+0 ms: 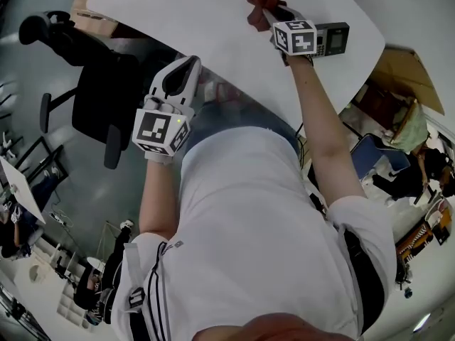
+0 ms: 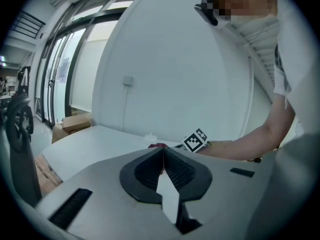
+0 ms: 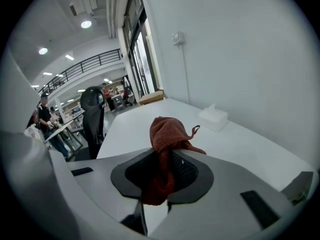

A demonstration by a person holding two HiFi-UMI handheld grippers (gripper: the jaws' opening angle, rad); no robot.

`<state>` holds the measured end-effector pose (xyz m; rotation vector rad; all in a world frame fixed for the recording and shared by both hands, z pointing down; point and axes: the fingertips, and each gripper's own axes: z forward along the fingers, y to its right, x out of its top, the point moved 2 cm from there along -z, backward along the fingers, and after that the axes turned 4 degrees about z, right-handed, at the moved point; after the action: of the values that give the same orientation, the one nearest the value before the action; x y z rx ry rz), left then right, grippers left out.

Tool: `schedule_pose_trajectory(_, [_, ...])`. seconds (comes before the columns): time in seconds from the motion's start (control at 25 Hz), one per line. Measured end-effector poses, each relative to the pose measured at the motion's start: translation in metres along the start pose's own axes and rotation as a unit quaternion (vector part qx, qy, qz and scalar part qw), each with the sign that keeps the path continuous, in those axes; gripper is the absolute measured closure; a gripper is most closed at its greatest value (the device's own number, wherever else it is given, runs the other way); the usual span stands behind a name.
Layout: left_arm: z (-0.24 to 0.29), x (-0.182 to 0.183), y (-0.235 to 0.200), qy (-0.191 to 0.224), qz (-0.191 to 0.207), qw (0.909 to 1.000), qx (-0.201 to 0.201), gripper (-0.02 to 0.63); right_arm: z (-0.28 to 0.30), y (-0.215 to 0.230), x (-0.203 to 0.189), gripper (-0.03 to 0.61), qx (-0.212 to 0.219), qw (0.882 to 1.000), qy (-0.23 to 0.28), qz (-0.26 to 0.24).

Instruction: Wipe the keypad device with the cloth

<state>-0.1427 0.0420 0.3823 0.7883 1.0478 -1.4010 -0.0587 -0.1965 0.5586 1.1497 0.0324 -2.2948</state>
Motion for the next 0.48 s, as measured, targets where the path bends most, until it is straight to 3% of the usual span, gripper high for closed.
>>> schedule_pose_trajectory(0.24, [0.038, 0.012, 0.019, -0.004, 0.026, 0.997, -0.072, 0.603, -0.06, 0.014, 0.03, 0.491, -0.027, 0.997, 0.068, 0.009])
schedule_pose_trajectory(0.48, [0.079, 0.019, 0.038, -0.009, 0.055, 0.9879, -0.144, 0.603, -0.118, 0.045, 0.029, 0.491, -0.081, 0.99, 0.109, 0.043])
